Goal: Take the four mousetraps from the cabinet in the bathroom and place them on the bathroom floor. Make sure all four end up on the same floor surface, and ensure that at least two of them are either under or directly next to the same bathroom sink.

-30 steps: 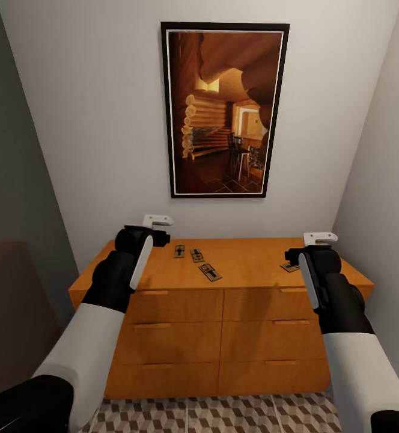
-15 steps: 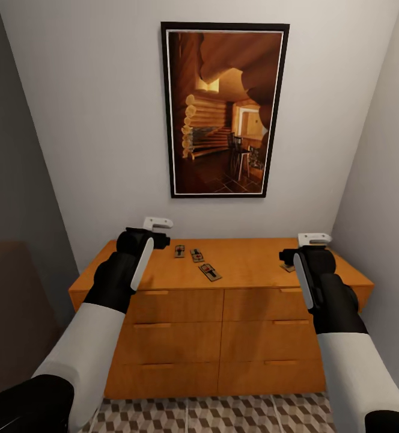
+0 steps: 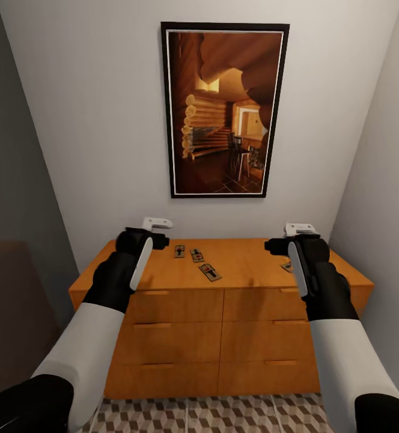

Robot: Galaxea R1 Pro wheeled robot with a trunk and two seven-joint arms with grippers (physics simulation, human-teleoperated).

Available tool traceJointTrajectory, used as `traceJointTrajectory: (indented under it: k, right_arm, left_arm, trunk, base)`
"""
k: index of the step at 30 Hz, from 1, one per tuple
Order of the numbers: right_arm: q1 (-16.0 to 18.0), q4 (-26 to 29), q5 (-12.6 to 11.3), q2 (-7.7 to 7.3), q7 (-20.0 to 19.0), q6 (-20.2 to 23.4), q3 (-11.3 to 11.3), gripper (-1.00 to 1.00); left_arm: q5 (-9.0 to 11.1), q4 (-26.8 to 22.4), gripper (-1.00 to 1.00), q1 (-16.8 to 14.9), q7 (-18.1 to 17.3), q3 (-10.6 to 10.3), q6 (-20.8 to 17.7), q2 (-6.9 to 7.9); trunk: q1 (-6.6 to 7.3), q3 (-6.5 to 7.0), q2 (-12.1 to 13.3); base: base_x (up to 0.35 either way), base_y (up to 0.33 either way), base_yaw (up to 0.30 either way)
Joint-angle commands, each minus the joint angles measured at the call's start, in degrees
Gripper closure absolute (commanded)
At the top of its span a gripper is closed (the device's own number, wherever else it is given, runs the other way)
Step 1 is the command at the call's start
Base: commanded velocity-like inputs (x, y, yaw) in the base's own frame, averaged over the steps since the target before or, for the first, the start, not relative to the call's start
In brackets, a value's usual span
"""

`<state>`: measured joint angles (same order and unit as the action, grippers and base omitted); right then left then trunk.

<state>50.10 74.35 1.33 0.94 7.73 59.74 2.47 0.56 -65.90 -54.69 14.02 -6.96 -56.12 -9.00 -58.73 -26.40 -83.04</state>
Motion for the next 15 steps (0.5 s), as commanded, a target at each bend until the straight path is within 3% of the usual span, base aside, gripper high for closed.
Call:
traceJointTrajectory:
  k: [1,8,15]
  right_arm:
    - [0.6,-0.08,0.18,0.04,-0.9,0.26,0.08,-1.0]
    - [1.71,0.16,0.07,0.07,-4.26,0.26,0.06,-1.0]
    - [2.01,1.8,0.14,0.06,-5.27,0.26,-0.01,-1.0]
  left_arm:
    - [0.1,-0.12,-1.0,-0.05,0.2,-0.02,-0.36,0.05]
    - [-0.02,-0.37,-1.0,-0.04,0.23,0.2,-0.71,0.15]
    - [-0.41,-0.38,-1.0,-0.04,0.29,0.16,-0.8,0.08]
  trunk:
    - [0.0,-0.08,-0.04]
    - [0.0,-0.08,-0.04]
    - [0.0,-0.08,-0.04]
  base:
    - [0.0,0.0,0.0]
    - [0.0,0.0,0.0]
    - [0.0,0.0,0.0]
